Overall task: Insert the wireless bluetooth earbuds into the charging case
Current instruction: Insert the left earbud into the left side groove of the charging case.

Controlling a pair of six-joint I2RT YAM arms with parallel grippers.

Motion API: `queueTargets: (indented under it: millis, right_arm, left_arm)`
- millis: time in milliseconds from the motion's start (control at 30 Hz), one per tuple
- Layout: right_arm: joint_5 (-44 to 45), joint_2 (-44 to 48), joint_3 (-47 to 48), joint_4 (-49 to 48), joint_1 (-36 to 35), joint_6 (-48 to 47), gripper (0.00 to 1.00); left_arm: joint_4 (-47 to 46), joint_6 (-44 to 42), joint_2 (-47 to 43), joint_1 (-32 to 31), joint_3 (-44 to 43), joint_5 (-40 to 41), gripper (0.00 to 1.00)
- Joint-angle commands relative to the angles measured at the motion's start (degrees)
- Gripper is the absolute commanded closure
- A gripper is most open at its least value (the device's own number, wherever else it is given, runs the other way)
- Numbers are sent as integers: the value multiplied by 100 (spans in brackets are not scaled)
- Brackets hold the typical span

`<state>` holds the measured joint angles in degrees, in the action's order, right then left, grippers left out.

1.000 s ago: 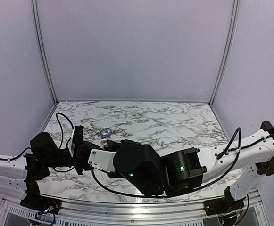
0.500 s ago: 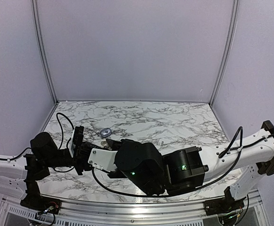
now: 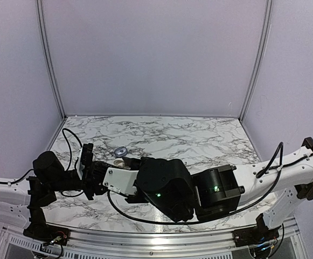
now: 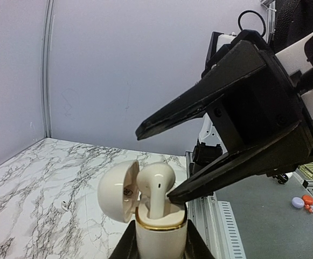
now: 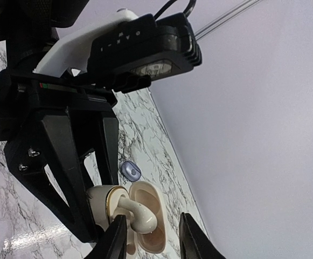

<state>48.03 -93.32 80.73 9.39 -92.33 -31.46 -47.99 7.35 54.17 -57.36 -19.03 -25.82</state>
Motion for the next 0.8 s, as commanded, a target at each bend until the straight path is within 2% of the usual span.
queueTargets:
  millis: [0,233,767]
  right_arm:
    - [-291,148,-74,265,-8,111,65]
    - [-610,345,-252,267,-41,180,66]
    - [-595,635,-292,207,3,449,70]
  left_arm:
    - [-593,47,-142,15,-94,-47,100]
    - [-613,48,-126,15,-84,-31,100]
    - [-686,79,-73,15,-75,-110,100]
